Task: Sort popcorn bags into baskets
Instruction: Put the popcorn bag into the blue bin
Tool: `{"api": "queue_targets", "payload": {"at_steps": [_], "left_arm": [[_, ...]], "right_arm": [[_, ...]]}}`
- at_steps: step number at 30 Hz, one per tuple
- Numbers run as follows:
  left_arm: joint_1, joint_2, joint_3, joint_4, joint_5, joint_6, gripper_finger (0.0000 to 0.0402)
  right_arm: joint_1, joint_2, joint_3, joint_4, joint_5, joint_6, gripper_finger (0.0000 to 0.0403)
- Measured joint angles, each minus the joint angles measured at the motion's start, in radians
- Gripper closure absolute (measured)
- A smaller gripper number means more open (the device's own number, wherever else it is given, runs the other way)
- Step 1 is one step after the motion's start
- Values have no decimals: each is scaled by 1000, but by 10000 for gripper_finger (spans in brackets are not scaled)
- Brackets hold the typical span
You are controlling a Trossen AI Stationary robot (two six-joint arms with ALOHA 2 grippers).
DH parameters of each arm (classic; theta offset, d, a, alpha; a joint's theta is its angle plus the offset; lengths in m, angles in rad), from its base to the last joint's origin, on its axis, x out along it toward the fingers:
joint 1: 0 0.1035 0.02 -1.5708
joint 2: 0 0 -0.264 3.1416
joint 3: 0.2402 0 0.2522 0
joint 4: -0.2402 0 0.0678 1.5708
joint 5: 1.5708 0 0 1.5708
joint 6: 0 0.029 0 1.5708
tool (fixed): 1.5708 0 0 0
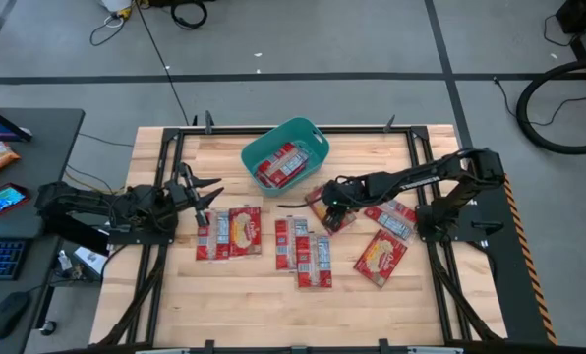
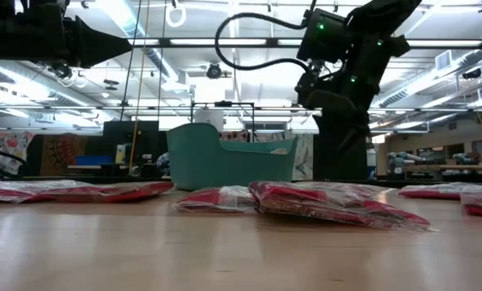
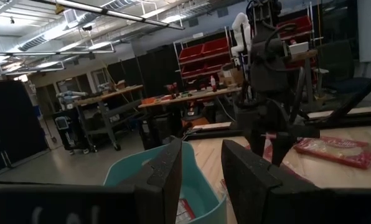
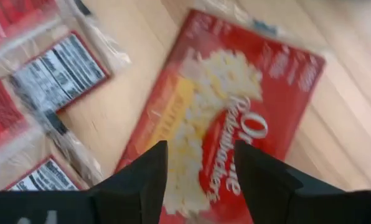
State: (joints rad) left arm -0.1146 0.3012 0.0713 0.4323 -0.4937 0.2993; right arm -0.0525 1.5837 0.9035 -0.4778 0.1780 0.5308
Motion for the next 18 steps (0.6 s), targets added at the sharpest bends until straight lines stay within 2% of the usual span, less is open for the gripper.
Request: {"api": "queue_targets", "payload": {"at_steps": [6,12,18], "left_arm": [[0,0,0,-5,0,-6,283],[0,0,0,-13,0,-24,283],[0,0,0,-12,0,-24,283]], "right_arm": [[-49,-43,0,-102,-27,36,190],[-111,-89,0,-106,-39,12,177],[-234,-82,-12,-102,-160,-35,176]]}}
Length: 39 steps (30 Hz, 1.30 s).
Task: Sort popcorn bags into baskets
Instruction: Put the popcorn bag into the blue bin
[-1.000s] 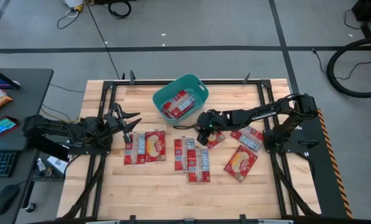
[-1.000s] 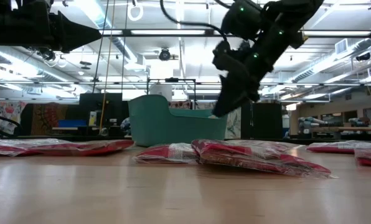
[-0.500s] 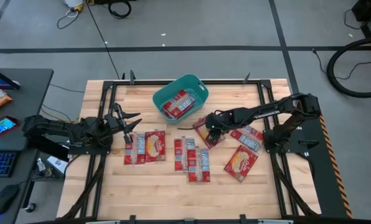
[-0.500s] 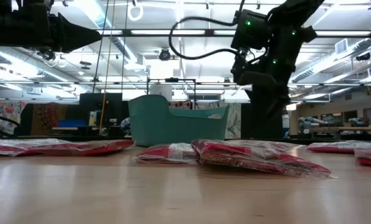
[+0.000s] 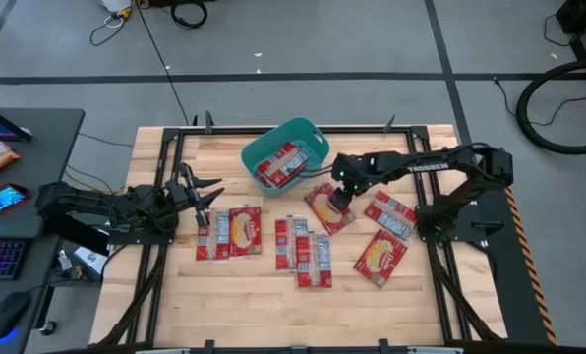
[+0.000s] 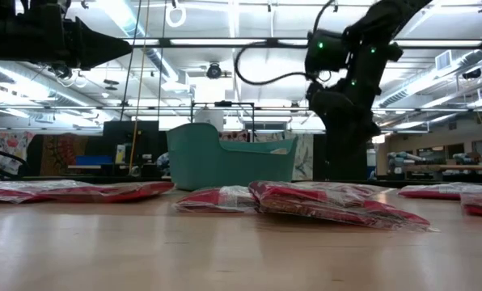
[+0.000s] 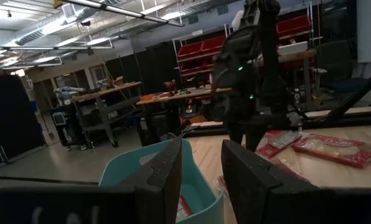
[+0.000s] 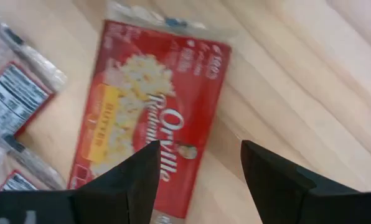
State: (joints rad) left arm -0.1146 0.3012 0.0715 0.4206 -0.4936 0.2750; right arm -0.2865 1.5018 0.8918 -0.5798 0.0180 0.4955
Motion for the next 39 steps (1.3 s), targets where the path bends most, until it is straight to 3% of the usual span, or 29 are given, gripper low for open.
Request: {"api": "queue_targets", "payload": {"at_steps": [7,15,30,39], "left_arm": [[0,0,0,0,0,0,283],[0,0,0,0,0,0,283],[0,0,0,1,0,-1,283],[0,0,0,8,0,9,283]], "right_arm": [[-126,0,-4,5,-135,-52,176],[-181,1,-4,0,-201,-66,176],[-94,9,-158,196,-217,103,176],[-8,122,-132,261,-187,142,185]]}}
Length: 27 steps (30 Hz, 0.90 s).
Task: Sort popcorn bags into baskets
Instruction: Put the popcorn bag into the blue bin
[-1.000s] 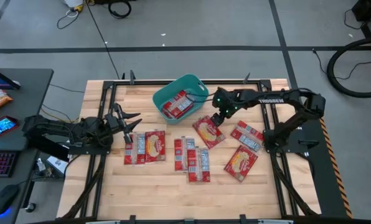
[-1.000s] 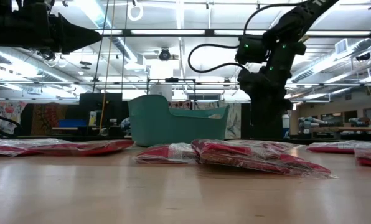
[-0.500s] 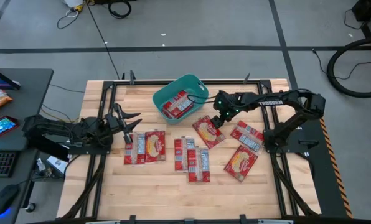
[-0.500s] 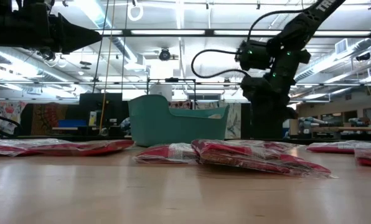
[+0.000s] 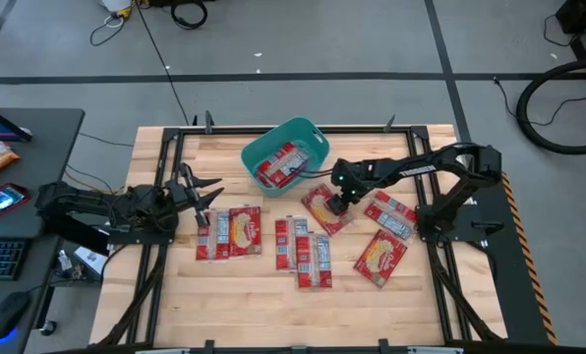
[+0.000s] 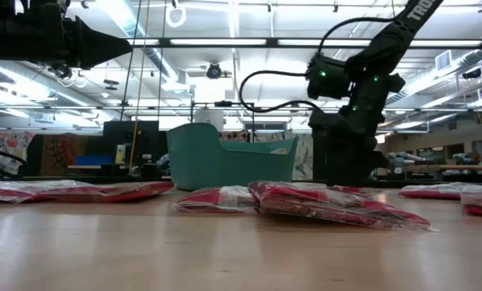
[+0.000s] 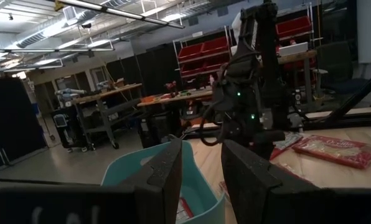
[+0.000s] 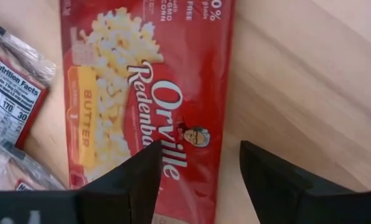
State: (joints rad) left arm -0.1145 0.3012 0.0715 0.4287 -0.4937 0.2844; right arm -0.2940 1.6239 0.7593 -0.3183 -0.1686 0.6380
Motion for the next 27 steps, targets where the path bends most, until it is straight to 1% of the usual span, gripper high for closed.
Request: {"api": "queue_targets", "payload": {"at_steps": [3,6,10,13,18,20,27], "left_arm": [[0,0,0,1,0,0,283],[0,0,0,1,0,0,283],[0,0,0,1,0,0,283],[0,0,0,1,0,0,283],[0,0,0,0,0,0,283],[0,0,0,0,0,0,283],[0,0,0,-2,0,0,283]], "right_arm": [[23,16,13,-19,46,0,198],[37,17,12,-15,67,5,223],[46,20,11,-13,86,14,274],[45,21,10,-15,89,-10,318],[42,13,21,-27,64,-29,384],[43,7,37,-42,59,-39,394],[66,-30,116,-120,60,-82,398]]}}
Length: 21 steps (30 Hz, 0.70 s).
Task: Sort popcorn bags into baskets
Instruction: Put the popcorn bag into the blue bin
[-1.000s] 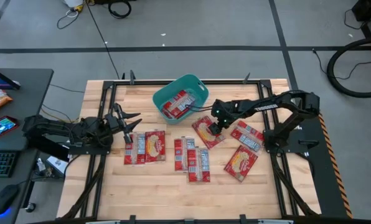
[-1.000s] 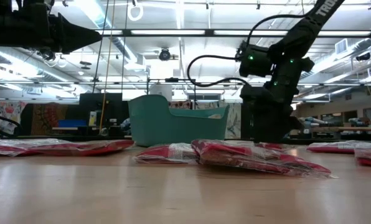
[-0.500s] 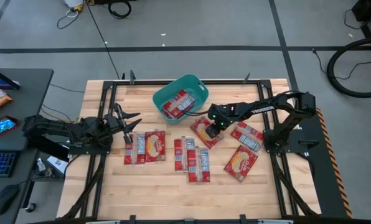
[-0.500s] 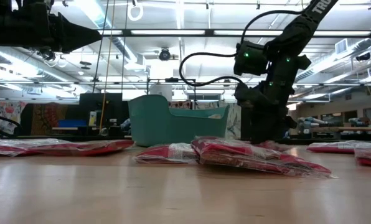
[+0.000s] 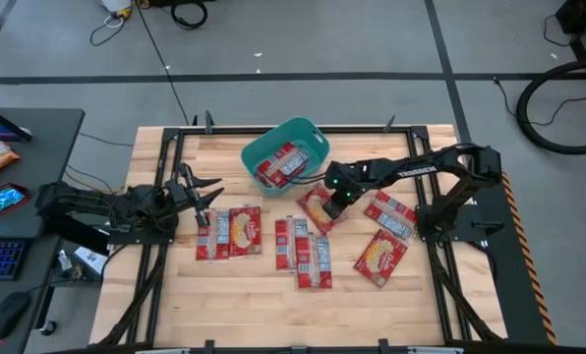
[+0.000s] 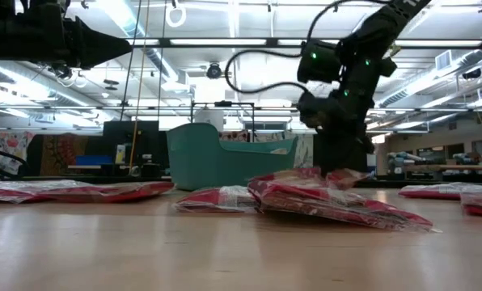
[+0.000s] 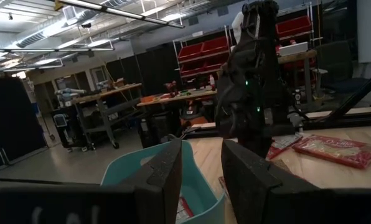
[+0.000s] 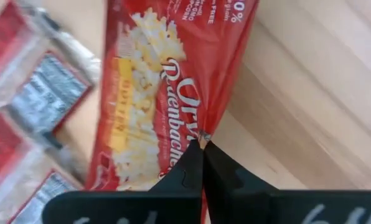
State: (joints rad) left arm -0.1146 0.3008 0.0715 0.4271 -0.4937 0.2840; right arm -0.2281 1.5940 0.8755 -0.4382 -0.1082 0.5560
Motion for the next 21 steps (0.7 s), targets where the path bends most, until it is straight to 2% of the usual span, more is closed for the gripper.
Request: {"api": "queue_targets", "payload": {"at_steps": [7,16,21], "left_arm": [[0,0,0,-1,0,0,283],[0,0,0,3,0,-11,283],[0,0,0,5,0,-10,283]], "right_arm": [[22,-41,78,-37,-4,-44,399],[45,-41,168,-20,-68,-91,400],[28,-42,173,129,-107,-80,400]]}}
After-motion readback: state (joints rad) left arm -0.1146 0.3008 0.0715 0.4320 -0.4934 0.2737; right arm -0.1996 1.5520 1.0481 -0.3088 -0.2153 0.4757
